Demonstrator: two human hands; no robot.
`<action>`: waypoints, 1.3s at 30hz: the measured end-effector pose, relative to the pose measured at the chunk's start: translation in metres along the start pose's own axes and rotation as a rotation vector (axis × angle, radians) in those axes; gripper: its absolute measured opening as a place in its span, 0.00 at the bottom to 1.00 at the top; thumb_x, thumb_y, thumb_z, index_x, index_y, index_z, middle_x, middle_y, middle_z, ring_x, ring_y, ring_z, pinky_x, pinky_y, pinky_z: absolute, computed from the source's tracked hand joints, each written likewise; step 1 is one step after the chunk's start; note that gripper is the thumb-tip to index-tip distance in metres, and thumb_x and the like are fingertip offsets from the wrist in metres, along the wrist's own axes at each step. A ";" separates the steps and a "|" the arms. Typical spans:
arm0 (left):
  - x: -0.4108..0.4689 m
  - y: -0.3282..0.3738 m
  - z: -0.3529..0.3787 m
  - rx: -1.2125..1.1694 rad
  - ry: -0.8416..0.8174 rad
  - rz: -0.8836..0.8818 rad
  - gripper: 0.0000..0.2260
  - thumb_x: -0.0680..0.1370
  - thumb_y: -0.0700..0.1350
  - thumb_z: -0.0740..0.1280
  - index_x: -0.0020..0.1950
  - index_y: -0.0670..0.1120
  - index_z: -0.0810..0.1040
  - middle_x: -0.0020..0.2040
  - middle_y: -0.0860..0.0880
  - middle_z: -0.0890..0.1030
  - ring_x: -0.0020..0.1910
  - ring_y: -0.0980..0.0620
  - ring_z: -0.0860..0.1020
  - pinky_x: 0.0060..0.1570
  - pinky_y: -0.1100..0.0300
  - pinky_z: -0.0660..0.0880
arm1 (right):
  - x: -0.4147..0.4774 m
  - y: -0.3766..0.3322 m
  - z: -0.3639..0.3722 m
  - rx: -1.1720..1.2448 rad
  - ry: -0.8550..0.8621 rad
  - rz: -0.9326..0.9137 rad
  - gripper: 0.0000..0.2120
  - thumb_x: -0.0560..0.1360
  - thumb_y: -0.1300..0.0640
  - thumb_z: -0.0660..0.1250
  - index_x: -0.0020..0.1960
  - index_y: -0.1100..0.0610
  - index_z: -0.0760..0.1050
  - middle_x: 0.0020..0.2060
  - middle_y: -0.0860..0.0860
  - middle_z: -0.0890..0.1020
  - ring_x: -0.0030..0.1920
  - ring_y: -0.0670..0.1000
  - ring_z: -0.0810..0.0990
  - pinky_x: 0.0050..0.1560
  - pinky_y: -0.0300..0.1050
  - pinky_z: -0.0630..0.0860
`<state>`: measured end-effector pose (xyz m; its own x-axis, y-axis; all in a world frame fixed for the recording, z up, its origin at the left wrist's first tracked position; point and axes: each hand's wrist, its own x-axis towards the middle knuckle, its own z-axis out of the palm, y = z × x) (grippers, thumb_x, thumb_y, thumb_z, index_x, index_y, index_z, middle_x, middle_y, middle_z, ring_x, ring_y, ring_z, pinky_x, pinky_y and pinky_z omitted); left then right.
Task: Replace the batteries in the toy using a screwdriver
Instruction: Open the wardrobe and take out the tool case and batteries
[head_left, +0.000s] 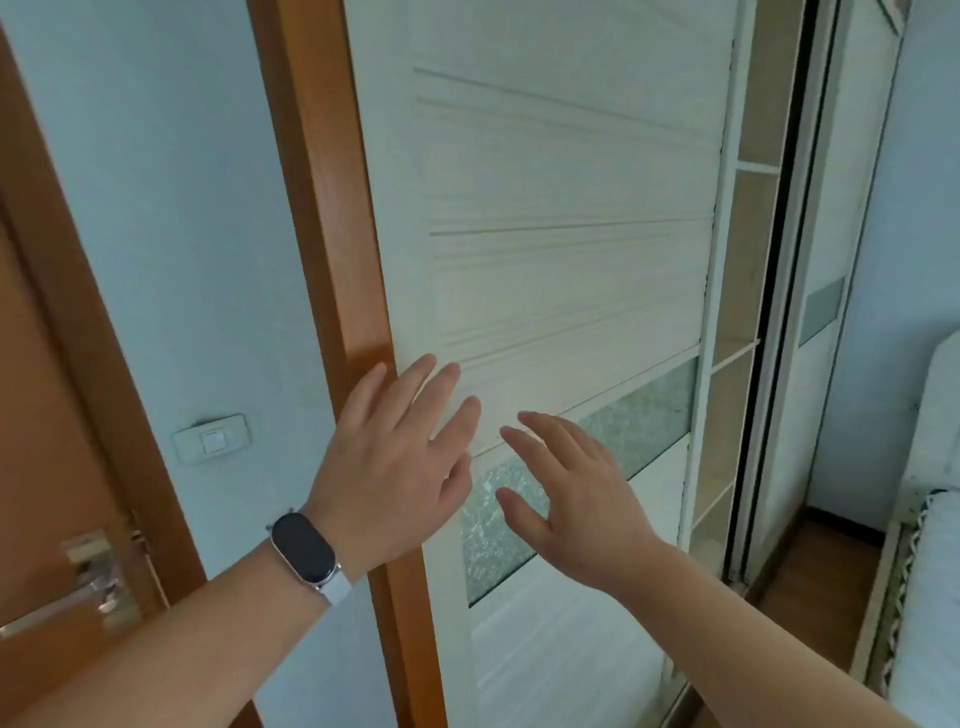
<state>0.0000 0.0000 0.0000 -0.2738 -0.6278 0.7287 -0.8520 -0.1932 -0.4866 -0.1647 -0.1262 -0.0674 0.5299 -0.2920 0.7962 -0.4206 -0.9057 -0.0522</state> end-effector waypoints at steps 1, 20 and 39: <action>0.005 -0.002 0.003 0.021 0.006 -0.006 0.17 0.77 0.50 0.65 0.63 0.44 0.81 0.67 0.39 0.78 0.69 0.38 0.74 0.67 0.37 0.66 | 0.006 0.001 0.004 0.020 0.019 -0.016 0.25 0.78 0.43 0.62 0.69 0.56 0.73 0.68 0.54 0.75 0.68 0.57 0.73 0.65 0.55 0.72; 0.020 -0.026 0.032 0.244 -0.020 -0.009 0.20 0.81 0.50 0.56 0.64 0.42 0.78 0.71 0.38 0.74 0.73 0.38 0.70 0.73 0.40 0.52 | 0.077 0.010 0.111 0.140 0.397 -0.055 0.27 0.82 0.42 0.51 0.71 0.59 0.67 0.71 0.64 0.68 0.70 0.65 0.69 0.69 0.62 0.67; 0.021 -0.016 0.036 0.314 -0.076 -0.063 0.18 0.82 0.49 0.58 0.65 0.42 0.77 0.73 0.39 0.72 0.74 0.39 0.69 0.71 0.36 0.52 | 0.088 0.031 0.145 0.134 0.569 -0.107 0.29 0.81 0.39 0.47 0.74 0.55 0.63 0.73 0.60 0.64 0.73 0.62 0.65 0.71 0.67 0.61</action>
<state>0.0239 -0.0372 0.0062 -0.1809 -0.6593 0.7298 -0.6834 -0.4493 -0.5754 -0.0246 -0.2240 -0.0864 0.0702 -0.0196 0.9973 -0.2706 -0.9627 0.0001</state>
